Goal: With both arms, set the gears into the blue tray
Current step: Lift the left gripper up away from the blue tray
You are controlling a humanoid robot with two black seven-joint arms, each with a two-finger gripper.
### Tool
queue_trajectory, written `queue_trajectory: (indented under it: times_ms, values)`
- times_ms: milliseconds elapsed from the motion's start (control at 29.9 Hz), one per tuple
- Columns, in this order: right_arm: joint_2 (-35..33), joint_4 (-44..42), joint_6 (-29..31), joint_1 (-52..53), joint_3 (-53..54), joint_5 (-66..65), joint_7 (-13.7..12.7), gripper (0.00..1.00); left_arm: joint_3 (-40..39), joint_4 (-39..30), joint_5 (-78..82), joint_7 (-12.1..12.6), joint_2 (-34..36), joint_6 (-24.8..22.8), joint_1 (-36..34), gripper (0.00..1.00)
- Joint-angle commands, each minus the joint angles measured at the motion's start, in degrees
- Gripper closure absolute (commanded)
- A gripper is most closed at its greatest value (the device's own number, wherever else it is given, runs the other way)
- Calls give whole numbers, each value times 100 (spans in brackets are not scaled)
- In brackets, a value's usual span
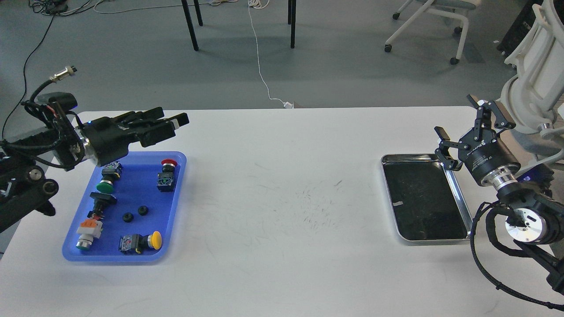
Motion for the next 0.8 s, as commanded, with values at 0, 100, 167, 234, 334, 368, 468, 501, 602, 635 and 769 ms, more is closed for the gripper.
queue_trajectory:
  times_ms: [0, 100, 167, 234, 334, 368, 468, 501, 602, 635, 769]
  values:
    - [33, 10, -25, 134, 0, 32, 0, 2, -28, -167, -2365, -3, -661, 867, 18, 1]
    - [60, 53, -25, 178, 0, 85, 0, 2, -264, -229, -3009, -3, -1223, 1229, 123, 1]
    - [103, 97, -34, 178, -26, 85, 0, 1, -789, -229, -3150, -3, -1636, 1108, 499, 1]
    - [104, 132, 10, 143, -52, 85, 0, 1, -1466, -211, -3186, -3, -1970, 731, 852, 1]
    - [51, 317, 28, 47, -149, 41, 0, 1, -2416, -141, -3212, 281, -2410, -323, 1475, 1]
    - [42, 378, 28, 3, -192, -3, 0, 1, -2653, -80, -3256, 484, -2533, -604, 1669, 1]
    - [77, 432, 28, -50, -184, -12, 0, 1, -2928, 8, -3510, 732, -2833, -897, 1978, 1]
    - [103, 423, 19, -41, -158, -12, 0, 1, -2972, 8, -3563, 749, -2894, -906, 2048, 1]
    - [112, 458, 19, -41, -18, 6, 0, 1, -2998, 9, -3608, 854, -2956, -932, 2136, 1]
    - [112, 449, 11, -41, 9, 6, 0, 1, -2998, 17, -3617, 959, -2956, -941, 2137, 1]
    - [112, 475, 19, -103, -43, 6, 0, 1, -2998, 26, -3608, 1294, -2956, -1064, 2137, 1]
